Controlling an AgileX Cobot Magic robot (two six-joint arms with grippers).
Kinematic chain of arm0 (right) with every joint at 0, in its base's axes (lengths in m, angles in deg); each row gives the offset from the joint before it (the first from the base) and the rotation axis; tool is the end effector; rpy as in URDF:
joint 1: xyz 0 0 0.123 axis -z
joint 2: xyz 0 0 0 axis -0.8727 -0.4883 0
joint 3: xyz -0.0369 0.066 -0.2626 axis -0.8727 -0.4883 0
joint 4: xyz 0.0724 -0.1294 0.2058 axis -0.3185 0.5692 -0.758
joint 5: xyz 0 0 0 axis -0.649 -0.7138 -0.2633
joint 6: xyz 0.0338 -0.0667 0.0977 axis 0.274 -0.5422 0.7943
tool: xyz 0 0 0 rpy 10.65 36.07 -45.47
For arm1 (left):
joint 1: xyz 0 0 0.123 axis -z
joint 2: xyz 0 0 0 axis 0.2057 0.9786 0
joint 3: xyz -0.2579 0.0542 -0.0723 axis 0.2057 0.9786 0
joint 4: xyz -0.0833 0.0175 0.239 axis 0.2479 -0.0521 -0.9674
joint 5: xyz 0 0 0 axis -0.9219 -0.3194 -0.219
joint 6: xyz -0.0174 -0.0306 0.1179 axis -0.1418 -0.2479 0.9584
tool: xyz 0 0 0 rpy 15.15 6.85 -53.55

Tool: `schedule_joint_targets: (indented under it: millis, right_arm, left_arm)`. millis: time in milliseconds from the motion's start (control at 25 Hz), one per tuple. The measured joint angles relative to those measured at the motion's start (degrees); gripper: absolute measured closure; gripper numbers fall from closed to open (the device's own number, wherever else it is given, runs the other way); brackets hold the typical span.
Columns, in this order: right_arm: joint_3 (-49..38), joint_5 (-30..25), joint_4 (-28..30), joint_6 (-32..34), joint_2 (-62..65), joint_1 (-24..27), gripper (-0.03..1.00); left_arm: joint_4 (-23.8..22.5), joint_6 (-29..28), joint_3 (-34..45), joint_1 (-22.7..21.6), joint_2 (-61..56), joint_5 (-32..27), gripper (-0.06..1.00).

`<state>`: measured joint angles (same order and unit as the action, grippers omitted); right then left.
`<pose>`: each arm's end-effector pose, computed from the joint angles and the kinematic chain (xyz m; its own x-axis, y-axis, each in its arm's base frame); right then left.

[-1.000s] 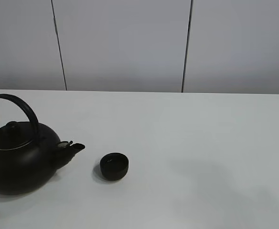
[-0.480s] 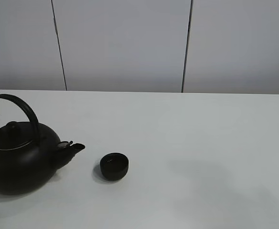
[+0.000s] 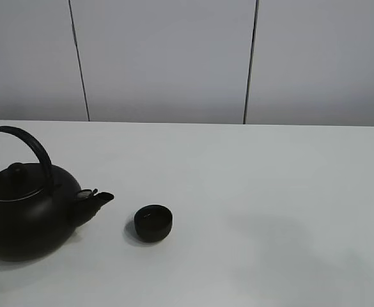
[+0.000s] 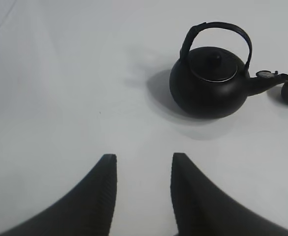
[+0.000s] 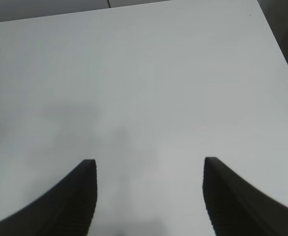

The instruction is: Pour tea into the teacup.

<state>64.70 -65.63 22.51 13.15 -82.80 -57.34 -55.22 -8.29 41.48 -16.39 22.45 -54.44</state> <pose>0.0406 0.0001 0.2516 -0.5089 0.0709 -0.8579 0.0632 0.9970 0.0449 0.0108 -0.0087 0.2733 -0.5265 0.0553 -0.8484 0.0379 0.9984 0.0415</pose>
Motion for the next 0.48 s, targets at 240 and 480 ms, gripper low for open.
schedule_joint_targets:
  millis: [240, 480]
  right_arm:
    - [0.0, 0.0, 0.0, 0.0, 0.0, 0.0, 0.53]
    - [0.0, 0.0, 0.0, 0.0, 0.0, 0.0, 0.53]
  left_arm:
    - [-0.13, 0.0, 5.61, 0.0, 0.05, 5.22, 0.67]
    - [-0.31, 0.0, 6.92, 0.0, 0.05, 7.27, 0.67]
